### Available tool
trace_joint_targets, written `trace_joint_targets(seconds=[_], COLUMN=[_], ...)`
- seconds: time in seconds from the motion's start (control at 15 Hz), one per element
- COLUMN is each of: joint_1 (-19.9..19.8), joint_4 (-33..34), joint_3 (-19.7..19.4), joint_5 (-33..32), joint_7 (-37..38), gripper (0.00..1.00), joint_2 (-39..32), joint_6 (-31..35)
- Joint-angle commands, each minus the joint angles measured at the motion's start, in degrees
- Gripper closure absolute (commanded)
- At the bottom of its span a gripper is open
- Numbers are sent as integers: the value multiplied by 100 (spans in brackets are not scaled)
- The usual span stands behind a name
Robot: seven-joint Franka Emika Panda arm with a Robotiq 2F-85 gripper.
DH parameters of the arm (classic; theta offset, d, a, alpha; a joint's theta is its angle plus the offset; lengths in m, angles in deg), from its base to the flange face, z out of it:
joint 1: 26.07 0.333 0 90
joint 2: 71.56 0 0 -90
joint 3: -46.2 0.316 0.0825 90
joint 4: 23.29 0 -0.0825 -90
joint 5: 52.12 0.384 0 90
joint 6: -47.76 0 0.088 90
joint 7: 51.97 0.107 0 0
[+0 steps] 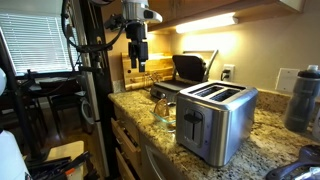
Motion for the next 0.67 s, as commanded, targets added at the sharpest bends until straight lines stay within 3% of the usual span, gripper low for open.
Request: trace_joint_targets(seconds=[0.0, 0.33, 0.6], joint_1=[77, 75, 111], joint_4=[29, 62, -108], joint_3=[-75, -80, 27], joint_5=[-36, -35, -91], joint_7=[29, 28, 39], gripper=[0, 0, 0], joint_2=[-21, -23, -89], joint_6=[-9, -12, 347])
